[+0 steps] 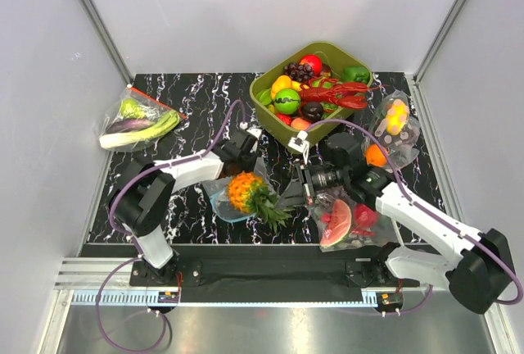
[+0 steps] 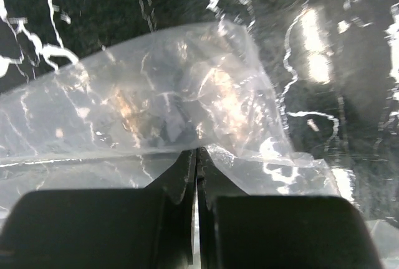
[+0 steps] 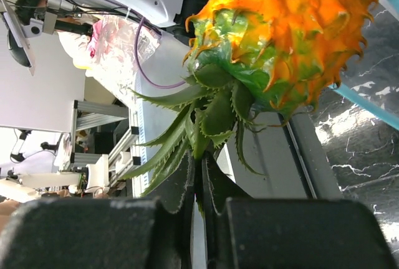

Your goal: Open the zip-top bag and remove the fake food

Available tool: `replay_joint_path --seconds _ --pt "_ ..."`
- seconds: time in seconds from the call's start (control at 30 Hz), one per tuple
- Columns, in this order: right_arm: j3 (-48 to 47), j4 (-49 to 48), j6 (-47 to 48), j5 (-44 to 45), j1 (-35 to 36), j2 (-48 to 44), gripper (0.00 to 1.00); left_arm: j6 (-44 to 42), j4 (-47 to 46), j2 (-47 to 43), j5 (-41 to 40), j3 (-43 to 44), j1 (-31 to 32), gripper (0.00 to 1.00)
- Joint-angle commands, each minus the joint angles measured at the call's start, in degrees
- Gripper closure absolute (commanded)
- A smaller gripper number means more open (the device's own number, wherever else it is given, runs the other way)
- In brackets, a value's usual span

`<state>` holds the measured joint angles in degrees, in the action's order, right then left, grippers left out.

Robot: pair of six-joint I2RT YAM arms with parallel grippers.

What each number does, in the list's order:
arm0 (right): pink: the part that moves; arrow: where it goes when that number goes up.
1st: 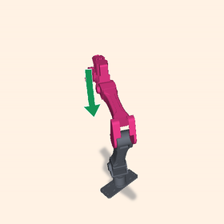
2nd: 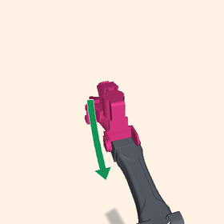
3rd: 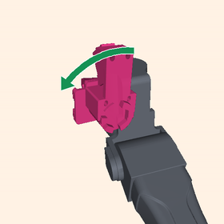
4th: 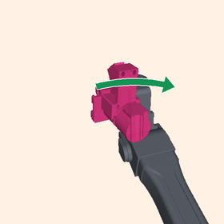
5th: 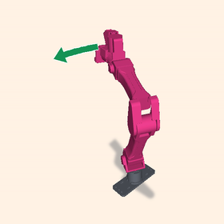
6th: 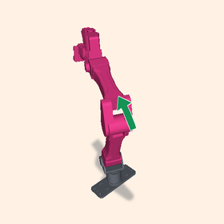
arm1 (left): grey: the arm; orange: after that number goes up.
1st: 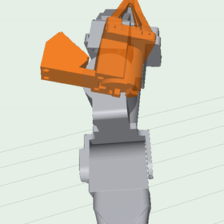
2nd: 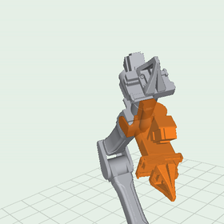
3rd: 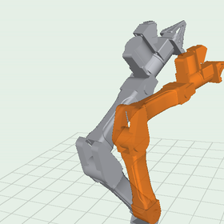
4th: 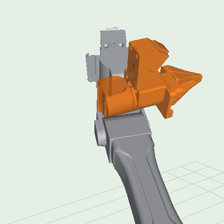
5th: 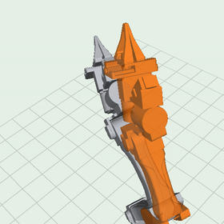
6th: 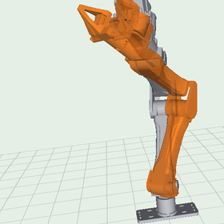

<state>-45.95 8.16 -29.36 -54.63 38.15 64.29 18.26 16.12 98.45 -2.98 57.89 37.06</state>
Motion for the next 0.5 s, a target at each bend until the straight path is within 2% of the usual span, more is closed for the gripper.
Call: replay_joint_path --seconds 0.0,0.2,0.33,0.47 --pt "-2.5 2.5 0.4 0.3 0.3 -2.9 1.00 1.2 -4.6 -0.4 -2.5 -2.2 -0.1 1.00" --pt "-9.3 15.8 7.7 14.3 0.3 -7.8 1.00 1.0 -5.0 -1.9 -4.3 -3.3 -0.5 1.00" --pt "-14.0 19.0 10.9 27.3 0.2 -7.8 1.00 0.8 -5.0 -6.1 -4.9 -3.7 -1.3 1.00" --pt "-19.0 20.6 15.7 36.2 -0.4 -4.0 1.00 0.2 -5.0 -13.3 -5.4 -3.7 -1.7 0.99"
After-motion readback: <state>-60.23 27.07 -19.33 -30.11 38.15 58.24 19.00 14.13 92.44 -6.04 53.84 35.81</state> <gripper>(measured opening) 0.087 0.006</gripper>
